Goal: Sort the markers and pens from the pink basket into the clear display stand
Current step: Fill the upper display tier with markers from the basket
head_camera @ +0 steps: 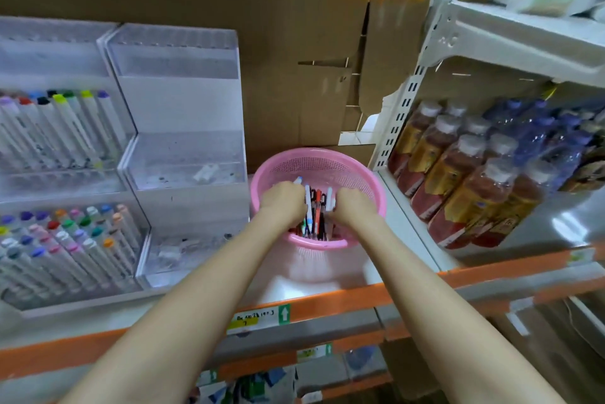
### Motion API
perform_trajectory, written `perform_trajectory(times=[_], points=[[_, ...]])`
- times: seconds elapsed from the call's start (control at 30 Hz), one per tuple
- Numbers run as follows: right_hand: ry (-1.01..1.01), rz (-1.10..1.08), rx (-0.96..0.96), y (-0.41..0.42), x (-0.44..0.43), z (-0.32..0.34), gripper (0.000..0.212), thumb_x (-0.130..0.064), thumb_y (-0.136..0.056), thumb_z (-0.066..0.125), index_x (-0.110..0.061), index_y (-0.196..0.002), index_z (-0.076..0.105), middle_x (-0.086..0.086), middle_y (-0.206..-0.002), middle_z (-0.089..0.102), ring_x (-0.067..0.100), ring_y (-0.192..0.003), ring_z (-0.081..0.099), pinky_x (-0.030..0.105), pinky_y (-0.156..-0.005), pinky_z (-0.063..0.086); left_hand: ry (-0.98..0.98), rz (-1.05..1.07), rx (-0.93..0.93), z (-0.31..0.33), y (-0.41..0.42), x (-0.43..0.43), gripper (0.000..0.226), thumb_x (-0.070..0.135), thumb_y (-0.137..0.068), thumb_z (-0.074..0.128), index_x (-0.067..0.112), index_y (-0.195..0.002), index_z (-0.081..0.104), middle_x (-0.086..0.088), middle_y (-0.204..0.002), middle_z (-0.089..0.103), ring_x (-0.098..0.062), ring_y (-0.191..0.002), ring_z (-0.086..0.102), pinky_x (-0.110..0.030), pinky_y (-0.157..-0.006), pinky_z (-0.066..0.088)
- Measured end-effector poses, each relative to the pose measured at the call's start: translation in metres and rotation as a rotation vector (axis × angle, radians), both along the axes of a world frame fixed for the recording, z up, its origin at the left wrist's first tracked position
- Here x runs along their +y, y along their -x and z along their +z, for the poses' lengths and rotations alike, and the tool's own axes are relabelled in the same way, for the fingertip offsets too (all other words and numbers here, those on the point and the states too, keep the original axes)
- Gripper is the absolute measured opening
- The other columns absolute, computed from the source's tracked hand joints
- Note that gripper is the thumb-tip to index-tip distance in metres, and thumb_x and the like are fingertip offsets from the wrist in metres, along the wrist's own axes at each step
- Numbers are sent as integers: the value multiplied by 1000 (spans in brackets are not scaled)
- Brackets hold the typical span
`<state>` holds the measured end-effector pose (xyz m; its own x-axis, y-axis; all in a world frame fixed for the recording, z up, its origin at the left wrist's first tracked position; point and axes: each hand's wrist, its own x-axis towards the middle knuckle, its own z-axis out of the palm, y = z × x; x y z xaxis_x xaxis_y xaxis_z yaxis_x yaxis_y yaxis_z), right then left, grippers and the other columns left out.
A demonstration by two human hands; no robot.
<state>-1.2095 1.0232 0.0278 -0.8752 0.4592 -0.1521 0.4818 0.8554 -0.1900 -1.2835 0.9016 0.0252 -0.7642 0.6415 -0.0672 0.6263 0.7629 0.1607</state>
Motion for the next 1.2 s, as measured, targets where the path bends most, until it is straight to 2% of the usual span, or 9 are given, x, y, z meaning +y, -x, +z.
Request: perform_trajectory(times=[0.1, 0.23, 0.33, 0.43, 0.57, 0.63, 0.77, 0.93, 1.2], points=[[38, 10, 0, 2, 1, 1, 34, -25, -87, 66, -17, -65, 42, 0, -65, 49, 20, -66, 54, 25, -45, 34, -28, 37, -33, -1, 3, 6, 42, 31, -90, 58, 13, -127, 53, -5, -86, 60, -24, -79, 57, -32, -59, 40], [104, 48, -30, 0, 4, 6, 21, -20, -85, 68, -14, -79, 49, 1, -76, 53, 21, -74, 53, 28, -56, 39, -9, -6, -73, -3, 3, 7, 29, 38, -84, 67, 14, -80, 50, -1, -73, 53, -21, -71, 54, -31, -57, 40], [224, 18, -22, 2, 7, 2, 23, -20, -81, 72, -15, -70, 52, -1, -66, 55, 18, -66, 56, 25, -49, 39, -48, -11, -157, -4, 5, 6, 36, 36, -80, 70, 19, -63, 43, 1, -66, 52, -20, -67, 54, -31, -56, 40], [288, -27, -10, 4, 7, -2, 22, -21, -76, 76, -12, -69, 57, 2, -61, 60, 17, -60, 62, 29, -58, 51, -114, 8, -232, -7, 8, 4, 24, 34, -76, 73, 14, -72, 62, -1, -71, 64, -19, -71, 62, -31, -58, 45], [290, -44, 29, 4, 6, -2, 23, -14, -78, 68, -13, -64, 50, 5, -61, 55, 19, -57, 55, 27, -53, 43, -196, -1, -283, -9, 11, 4, 13, 22, -74, 73, 10, -78, 73, -4, -76, 72, -18, -74, 67, -33, -67, 53], [308, -52, 57, 3, 6, -1, 18, -12, -78, 65, -10, -66, 51, 7, -62, 56, 20, -57, 53, 29, -52, 42, -213, -25, -272, -9, 11, 5, 13, 19, -73, 71, 9, -81, 74, -5, -80, 72, -20, -77, 66, -34, -71, 55], [380, -34, 104, 4, 7, -1, 15, -13, -78, 68, -2, -88, 64, 19, -85, 70, 31, -80, 67, 44, -77, 56, -192, -57, -274, -8, 11, 4, 29, 32, -69, 79, 12, -87, 70, -3, -80, 69, -19, -75, 63, -36, -69, 53], [460, -9, 132, 3, 9, -3, 16, -11, -78, 69, -8, -92, 62, 14, -89, 71, 25, -72, 67, 38, -71, 58, -153, -56, -424, -5, 12, 3, 27, 31, -74, 77, 16, -63, 58, -1, -64, 60, -16, -64, 57, -30, -57, 42], [503, -32, 215, 1, 12, -2, 16, -7, -77, 70, -8, -90, 60, 16, -86, 69, 30, -78, 66, 39, -71, 53, -359, 62, -486, -3, 11, 2, 8, 18, -80, 68, 10, -79, 70, 1, -65, 62, -12, -62, 58, -22, -55, 40]])
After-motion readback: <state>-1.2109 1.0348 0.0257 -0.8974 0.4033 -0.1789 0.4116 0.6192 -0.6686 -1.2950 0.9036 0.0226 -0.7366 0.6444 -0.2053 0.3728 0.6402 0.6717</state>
